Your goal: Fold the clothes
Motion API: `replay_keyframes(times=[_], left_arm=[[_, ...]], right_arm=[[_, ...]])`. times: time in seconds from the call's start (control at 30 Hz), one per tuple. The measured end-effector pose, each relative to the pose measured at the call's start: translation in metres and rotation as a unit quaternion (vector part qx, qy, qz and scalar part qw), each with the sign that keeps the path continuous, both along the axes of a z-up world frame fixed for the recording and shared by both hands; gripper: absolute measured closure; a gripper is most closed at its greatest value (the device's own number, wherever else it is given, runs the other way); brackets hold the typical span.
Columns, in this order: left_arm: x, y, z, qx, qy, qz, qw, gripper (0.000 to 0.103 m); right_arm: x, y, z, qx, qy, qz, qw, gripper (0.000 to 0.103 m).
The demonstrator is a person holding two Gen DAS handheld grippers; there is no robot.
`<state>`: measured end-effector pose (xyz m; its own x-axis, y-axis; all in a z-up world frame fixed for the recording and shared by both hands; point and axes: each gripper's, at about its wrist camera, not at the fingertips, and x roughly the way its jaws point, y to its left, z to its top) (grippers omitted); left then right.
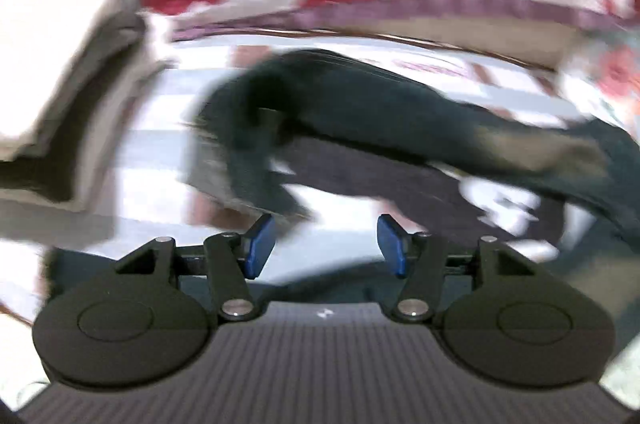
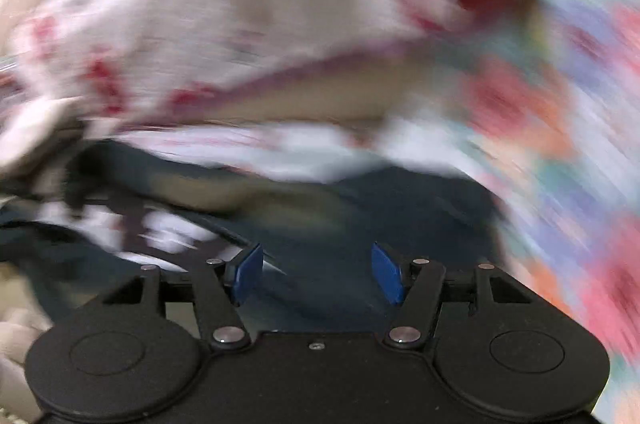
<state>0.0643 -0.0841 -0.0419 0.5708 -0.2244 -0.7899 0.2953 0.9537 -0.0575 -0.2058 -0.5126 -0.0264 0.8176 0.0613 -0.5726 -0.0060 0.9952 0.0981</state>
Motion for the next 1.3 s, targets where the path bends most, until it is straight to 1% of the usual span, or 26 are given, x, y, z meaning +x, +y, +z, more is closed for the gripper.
replay_keyframes(times=[0.1,0.17,0.2,0.27,0.3,0.4,0.47,0.53,0.57,0.6,0.67,0.73,0.77,0.83,0.87,0.9,0.93,0.97,1.0,1.03,1.07,1.17,1.2,1.23,1.27,1.3], left_arm=[[0.035,0.013,0.002,0.016,-0.007,0.041,0.9990,0.048],[0.049,0.022,0.002,-0.002,-0.007,0.048,0.9988,0.048],[0.057,0.027,0.002,-0.011,-0.007,0.051,0.9986,0.048],[0.072,0.034,-0.010,-0.038,0.005,0.052,0.9979,0.045],[0.083,0.037,-0.021,-0.043,0.017,0.058,0.9973,0.045],[0.113,0.031,-0.049,0.025,0.043,0.070,0.9963,0.046],[0.120,0.027,-0.057,0.060,0.014,0.037,0.9974,0.045],[0.120,0.025,-0.066,0.085,-0.002,0.015,0.9963,0.045],[0.120,0.024,-0.070,0.097,-0.010,0.004,0.9953,0.045],[0.117,0.023,-0.075,0.102,-0.012,-0.004,0.9947,0.044],[0.112,0.021,-0.087,0.112,-0.015,-0.021,0.9934,0.042],[0.110,0.016,-0.095,0.128,-0.026,-0.045,0.9904,0.040],[0.110,0.014,-0.098,0.136,-0.031,-0.047,0.9891,0.038],[0.116,0.015,-0.099,0.132,-0.027,-0.039,0.9901,0.037],[0.120,0.018,-0.098,0.119,-0.021,-0.031,0.9922,0.037],[0.124,0.021,-0.098,0.105,-0.014,-0.022,0.9941,0.039],[0.128,0.029,-0.096,0.077,0.004,-0.010,0.9970,0.064],[0.133,0.036,-0.094,0.048,0.023,0.003,0.9986,0.097],[0.136,0.044,-0.092,0.010,0.039,0.014,0.9991,0.096],[0.136,0.051,-0.090,-0.016,0.043,0.023,0.9987,0.096],[0.134,0.055,-0.085,-0.027,0.031,0.029,0.9987,0.096],[0.126,0.056,-0.069,-0.001,-0.026,0.033,0.9991,0.097],[0.125,0.057,-0.064,0.003,-0.043,0.032,0.9986,0.097],[0.125,0.057,-0.058,0.005,-0.057,0.033,0.9978,0.097],[0.124,0.059,-0.053,0.006,-0.071,0.039,0.9967,0.097],[0.123,0.060,-0.048,0.008,-0.085,0.044,0.9954,0.097]], right_arm=[[0.066,0.044,0.027,-0.023,-0.028,0.068,0.997,0.038],[0.097,0.072,0.041,-0.025,-0.049,0.133,0.990,0.038],[0.109,0.081,0.044,-0.016,-0.056,0.164,0.985,0.037],[0.129,0.096,0.045,-0.014,-0.053,0.198,0.979,0.034],[0.139,0.103,0.045,-0.014,-0.052,0.214,0.975,0.034],[0.170,0.124,0.029,-0.058,-0.033,0.217,0.974,0.033],[0.197,0.132,0.008,-0.076,-0.013,0.197,0.977,0.033],[0.222,0.137,-0.015,-0.084,0.007,0.181,0.980,0.033],[0.228,0.140,-0.026,-0.090,0.013,0.173,0.981,0.037],[0.235,0.142,-0.037,-0.096,0.018,0.165,0.981,0.061],[0.240,0.146,-0.053,-0.100,0.026,0.134,0.986,0.093],[0.242,0.141,-0.068,-0.073,0.039,0.100,0.992,0.092],[0.242,0.136,-0.076,-0.058,0.045,0.082,0.994,0.092],[0.244,0.124,-0.089,-0.056,0.070,0.038,0.995,0.092],[0.243,0.113,-0.093,-0.052,0.078,0.007,0.996,0.088],[0.243,0.101,-0.097,-0.048,0.086,-0.025,0.995,0.081],[0.238,0.082,-0.100,-0.024,0.093,-0.066,0.993,0.079],[0.234,0.062,-0.103,0.002,0.099,-0.108,0.989,0.078],[0.229,0.042,-0.106,0.029,0.106,-0.150,0.983,0.077],[0.222,0.021,-0.106,0.046,0.114,-0.193,0.973,0.077],[0.214,0.000,-0.107,0.063,0.123,-0.236,0.962,0.077],[0.191,-0.046,-0.097,0.109,0.122,-0.315,0.935,0.076],[0.183,-0.061,-0.094,0.124,0.121,-0.341,0.924,0.073],[0.179,-0.074,-0.092,0.148,0.118,-0.349,0.918,0.073],[0.175,-0.088,-0.089,0.173,0.114,-0.355,0.912,0.067],[0.171,-0.101,-0.087,0.198,0.111,-0.360,0.905,0.059]])
